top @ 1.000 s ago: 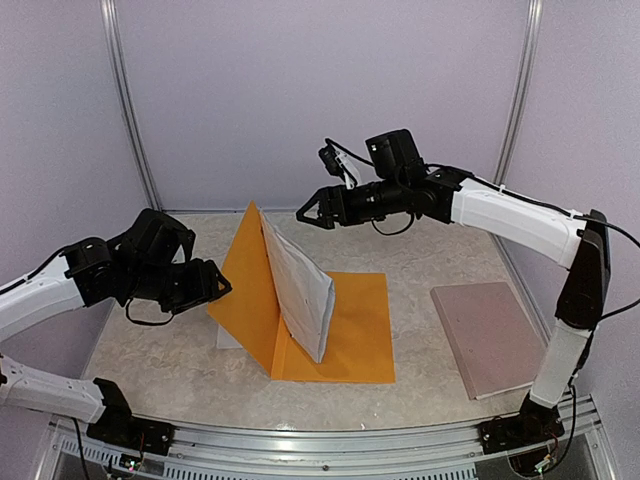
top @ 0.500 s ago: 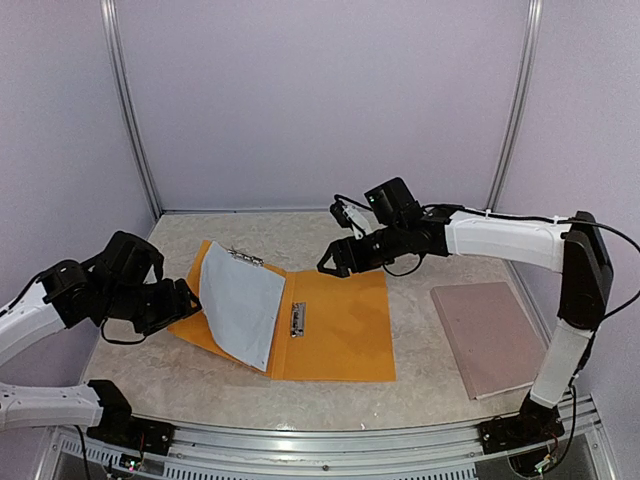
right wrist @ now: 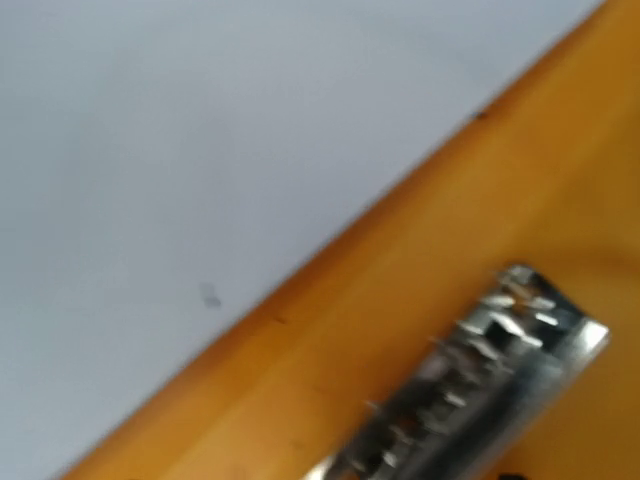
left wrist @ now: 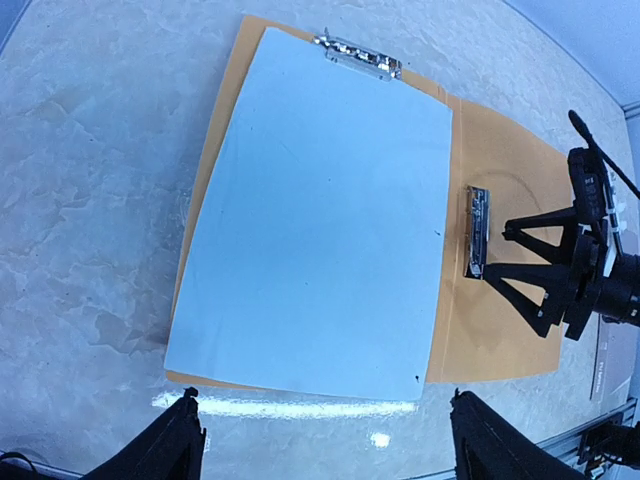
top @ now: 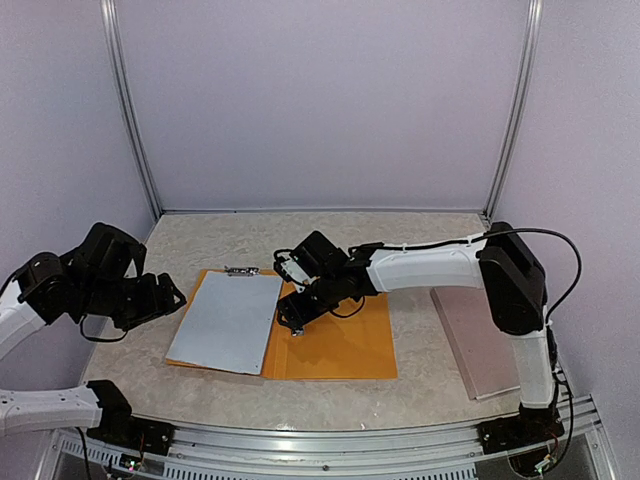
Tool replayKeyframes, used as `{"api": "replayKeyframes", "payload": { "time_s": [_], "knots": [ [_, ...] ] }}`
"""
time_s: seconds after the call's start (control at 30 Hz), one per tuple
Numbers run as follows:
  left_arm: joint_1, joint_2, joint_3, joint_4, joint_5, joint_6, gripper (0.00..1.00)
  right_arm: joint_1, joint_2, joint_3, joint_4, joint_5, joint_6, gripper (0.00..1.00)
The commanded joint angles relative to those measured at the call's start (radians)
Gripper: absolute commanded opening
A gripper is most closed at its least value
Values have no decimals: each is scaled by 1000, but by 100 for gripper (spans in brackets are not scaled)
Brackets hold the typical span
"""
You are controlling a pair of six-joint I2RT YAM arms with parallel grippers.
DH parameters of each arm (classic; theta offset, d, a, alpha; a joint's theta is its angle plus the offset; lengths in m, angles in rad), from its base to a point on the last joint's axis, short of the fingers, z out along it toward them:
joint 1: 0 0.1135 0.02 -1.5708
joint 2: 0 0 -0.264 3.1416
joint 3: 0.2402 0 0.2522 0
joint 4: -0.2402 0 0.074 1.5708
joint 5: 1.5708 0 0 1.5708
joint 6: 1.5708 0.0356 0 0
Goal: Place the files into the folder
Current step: Open the folder with files at the center of the board, then rotate the folder with some files at the center of the board.
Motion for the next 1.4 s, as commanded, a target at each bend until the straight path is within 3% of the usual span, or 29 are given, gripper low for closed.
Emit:
{"api": "replayKeyframes", "payload": {
  "time_s": [0.0, 0.2, 0.5, 0.77, 1.0, 1.37],
  "knots": [
    [3, -75, 60, -117, -96, 20, 84, 43, 63, 64, -71, 127, -10, 74],
    [4, -71, 61, -80, -65, 46, 86, 71, 127, 114, -157, 297, -22, 68],
    [-6, 77, 52, 58, 17, 85, 86, 50, 114, 53, -194, 339, -94, 37],
    [-32, 206, 80, 129, 12, 141, 86, -26, -28, -181, -94, 221, -211, 23],
    [-56, 298, 64, 255, 20, 224, 87, -70, -126, -294, -43, 76, -522, 19],
    [-48, 404, -18, 630, 180, 524, 89, -106, -67, -175, -109, -167, -797, 13]
  ]
}}
